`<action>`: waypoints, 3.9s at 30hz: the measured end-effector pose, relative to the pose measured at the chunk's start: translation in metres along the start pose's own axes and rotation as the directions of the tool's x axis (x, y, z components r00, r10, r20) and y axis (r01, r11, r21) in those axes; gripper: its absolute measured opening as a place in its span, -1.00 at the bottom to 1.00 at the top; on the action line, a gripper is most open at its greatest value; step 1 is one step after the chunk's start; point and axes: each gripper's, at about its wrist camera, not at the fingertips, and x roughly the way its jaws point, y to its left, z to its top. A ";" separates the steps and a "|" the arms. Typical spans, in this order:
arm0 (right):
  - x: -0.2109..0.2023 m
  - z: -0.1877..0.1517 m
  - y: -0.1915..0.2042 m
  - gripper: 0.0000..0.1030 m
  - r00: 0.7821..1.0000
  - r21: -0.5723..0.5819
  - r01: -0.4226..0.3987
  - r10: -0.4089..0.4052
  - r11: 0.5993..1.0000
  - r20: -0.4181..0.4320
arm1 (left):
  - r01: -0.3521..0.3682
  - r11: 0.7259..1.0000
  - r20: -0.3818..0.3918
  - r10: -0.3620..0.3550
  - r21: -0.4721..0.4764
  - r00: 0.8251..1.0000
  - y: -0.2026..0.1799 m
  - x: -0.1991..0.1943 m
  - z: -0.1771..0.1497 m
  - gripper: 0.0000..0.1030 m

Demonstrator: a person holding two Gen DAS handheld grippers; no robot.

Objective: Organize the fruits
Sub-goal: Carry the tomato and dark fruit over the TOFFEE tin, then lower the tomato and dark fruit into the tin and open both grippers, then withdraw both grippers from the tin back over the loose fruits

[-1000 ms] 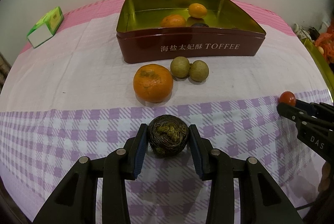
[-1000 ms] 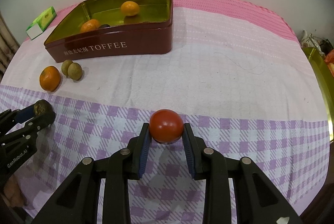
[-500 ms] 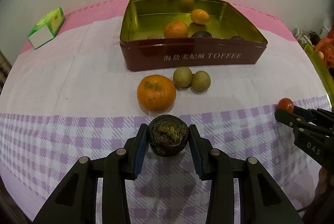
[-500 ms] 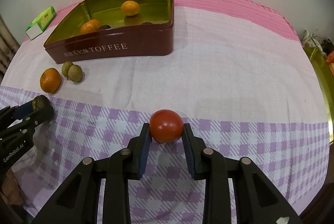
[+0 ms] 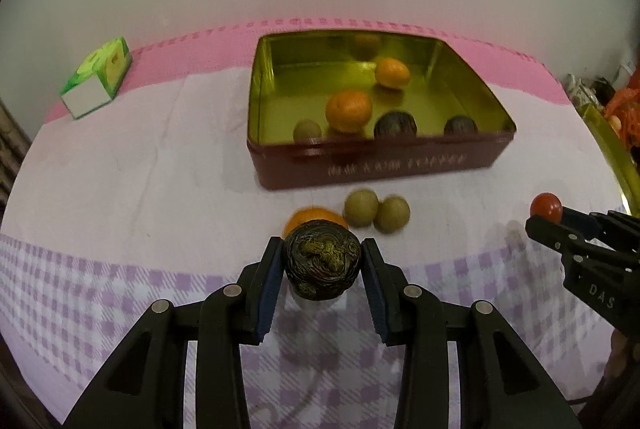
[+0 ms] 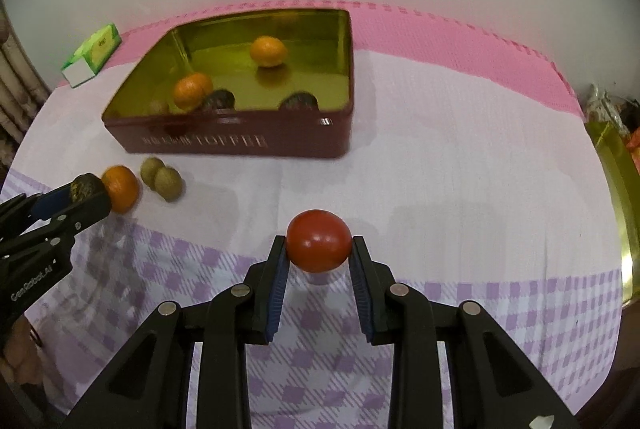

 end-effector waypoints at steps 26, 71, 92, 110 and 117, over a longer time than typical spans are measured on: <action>0.018 0.094 0.014 -0.46 0.998 -0.061 -0.044 0.047 0.997 0.048 | -0.012 1.000 0.032 0.012 -0.001 0.999 0.015 0.036 0.088 -0.22; 0.045 0.108 0.023 -0.30 0.999 -0.048 -0.049 0.049 0.998 -0.002 | -0.054 0.998 -0.013 0.055 0.042 0.998 0.002 0.062 0.100 -0.06; -0.007 0.047 0.023 -0.30 0.999 -0.048 -0.041 0.042 0.998 0.034 | -0.090 0.996 0.024 0.090 -0.008 0.996 0.021 -0.004 0.038 -0.06; 0.005 -0.010 0.047 -0.30 0.996 -0.065 -0.080 0.076 0.995 -0.053 | -0.114 0.992 -0.066 0.111 -0.049 0.992 0.036 0.005 -0.036 -0.06; 0.011 -0.009 0.054 -0.30 0.994 -0.075 -0.089 0.084 0.993 -0.066 | -0.110 0.992 -0.073 0.105 -0.062 0.992 0.040 0.008 -0.042 -0.06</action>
